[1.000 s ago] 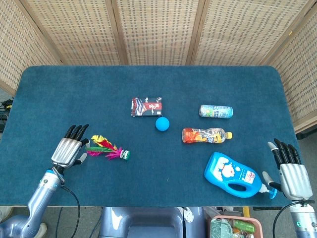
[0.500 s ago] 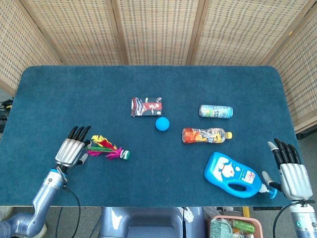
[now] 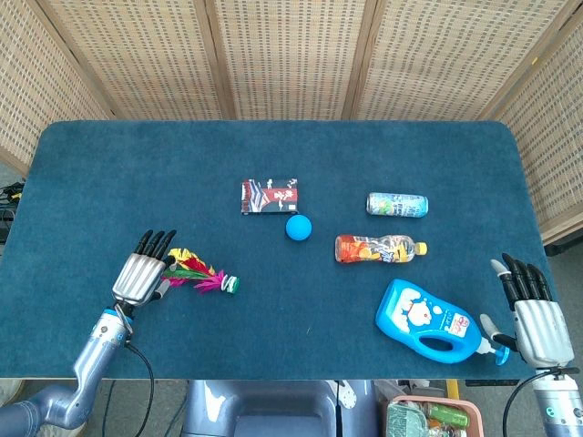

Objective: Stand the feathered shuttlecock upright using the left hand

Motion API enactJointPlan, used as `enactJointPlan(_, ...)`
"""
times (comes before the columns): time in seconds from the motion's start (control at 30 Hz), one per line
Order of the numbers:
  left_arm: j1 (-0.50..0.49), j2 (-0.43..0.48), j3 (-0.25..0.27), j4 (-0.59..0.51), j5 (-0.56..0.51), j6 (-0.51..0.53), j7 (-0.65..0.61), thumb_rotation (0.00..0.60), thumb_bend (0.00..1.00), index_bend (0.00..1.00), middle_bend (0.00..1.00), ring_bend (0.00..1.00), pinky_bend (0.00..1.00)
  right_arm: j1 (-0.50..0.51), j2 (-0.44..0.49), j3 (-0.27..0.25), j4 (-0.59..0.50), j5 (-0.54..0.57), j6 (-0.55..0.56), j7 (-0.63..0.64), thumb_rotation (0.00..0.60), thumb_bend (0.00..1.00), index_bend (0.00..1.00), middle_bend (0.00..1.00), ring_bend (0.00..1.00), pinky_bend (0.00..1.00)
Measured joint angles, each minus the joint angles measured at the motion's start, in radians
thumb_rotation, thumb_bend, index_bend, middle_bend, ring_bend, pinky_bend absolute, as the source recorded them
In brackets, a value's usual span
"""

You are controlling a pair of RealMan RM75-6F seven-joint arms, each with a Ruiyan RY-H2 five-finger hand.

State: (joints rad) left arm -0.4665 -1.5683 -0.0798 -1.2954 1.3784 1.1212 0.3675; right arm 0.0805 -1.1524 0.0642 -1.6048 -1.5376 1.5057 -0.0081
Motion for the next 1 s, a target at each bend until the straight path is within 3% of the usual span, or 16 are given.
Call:
enactJointPlan(0.17, -0.004, -0.038, -0.002, 0.043, 0.004, 0.010, -0.021, 0.600, 0.40, 0.64, 0.00, 0.00, 0.06, 0.000, 0.002, -0.002, 0.001, -0.008, 0.005, 0.011, 0.600, 0.27, 0.04, 0.00, 0.00, 0.00)
enactJointPlan(0.53, -0.002, -0.076, -0.004, 0.101, 0.036, 0.063, -0.066, 0.600, 0.41, 0.68, 0.00, 0.00, 0.06, 0.000, 0.006, -0.007, 0.001, -0.019, 0.005, 0.034, 0.600, 0.28, 0.04, 0.00, 0.00, 0.00)
enactJointPlan(0.73, -0.007, -0.039, -0.019, 0.065, 0.059, 0.100, -0.068, 0.600, 0.41, 0.68, 0.00, 0.00, 0.06, 0.002, 0.005, -0.008, 0.000, -0.020, 0.002, 0.031, 0.600, 0.28, 0.04, 0.00, 0.00, 0.00)
enactJointPlan(1.0, -0.024, 0.075, -0.058, -0.066, 0.083, 0.139, -0.003, 0.600, 0.41, 0.68, 0.00, 0.00, 0.06, -0.001, 0.007, -0.008, -0.004, -0.022, 0.010, 0.035, 0.600, 0.27, 0.04, 0.00, 0.00, 0.00)
